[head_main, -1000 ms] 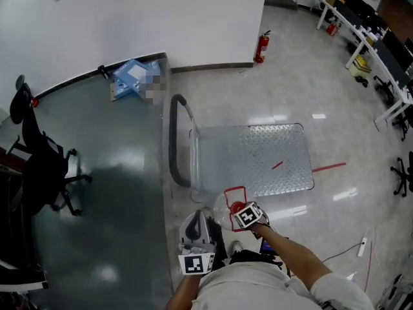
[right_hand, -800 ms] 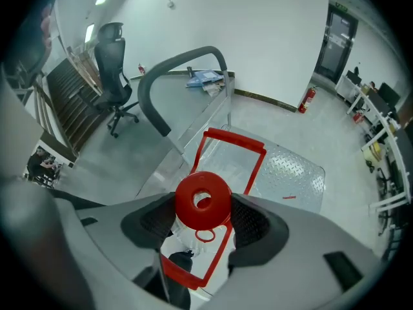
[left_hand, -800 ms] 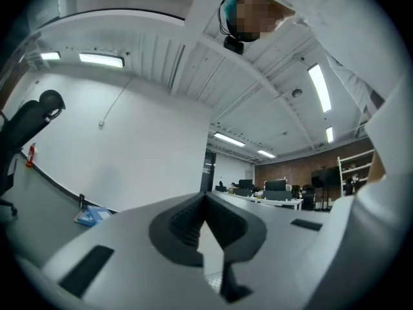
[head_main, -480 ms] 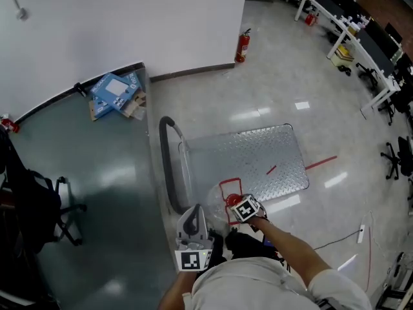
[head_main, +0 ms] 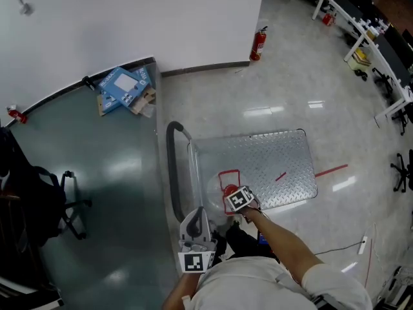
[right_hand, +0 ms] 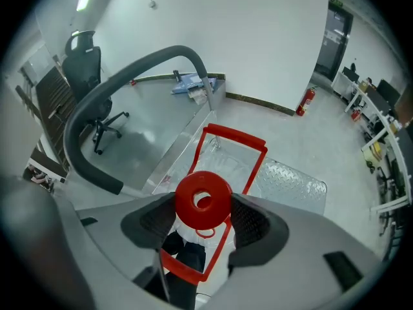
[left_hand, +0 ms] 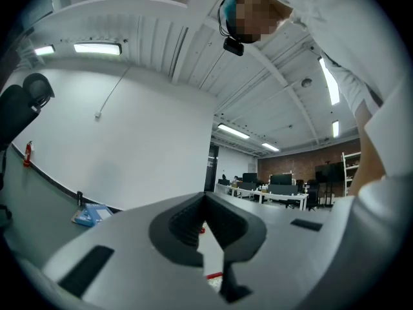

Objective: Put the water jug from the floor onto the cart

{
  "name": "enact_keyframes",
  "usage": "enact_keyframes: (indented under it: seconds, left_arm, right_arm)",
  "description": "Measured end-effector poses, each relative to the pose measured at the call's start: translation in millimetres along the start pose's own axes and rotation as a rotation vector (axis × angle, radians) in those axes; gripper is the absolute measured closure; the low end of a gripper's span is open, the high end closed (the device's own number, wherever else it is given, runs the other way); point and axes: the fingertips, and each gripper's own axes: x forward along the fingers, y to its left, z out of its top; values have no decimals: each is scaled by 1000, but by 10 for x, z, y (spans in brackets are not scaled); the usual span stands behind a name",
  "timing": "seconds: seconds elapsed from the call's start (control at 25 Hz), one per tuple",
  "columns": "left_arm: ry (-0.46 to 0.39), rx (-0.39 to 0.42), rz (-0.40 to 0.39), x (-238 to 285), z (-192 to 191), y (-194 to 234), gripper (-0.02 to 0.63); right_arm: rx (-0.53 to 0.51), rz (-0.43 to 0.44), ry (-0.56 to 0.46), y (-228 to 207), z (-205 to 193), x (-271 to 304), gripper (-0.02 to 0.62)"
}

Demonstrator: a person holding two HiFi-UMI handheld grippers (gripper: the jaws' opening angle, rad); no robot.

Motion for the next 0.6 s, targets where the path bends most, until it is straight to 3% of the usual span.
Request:
enact_keyframes:
  seconds: [0.4,0.6]
  left_arm:
    - [60,-25,18,314,-124,186,603]
    - [88,-15,20,405,-160,279,603]
  right_arm:
    - [24,14,76,-213,175,482,324]
    - [-17,17,70,-193,243,561,323]
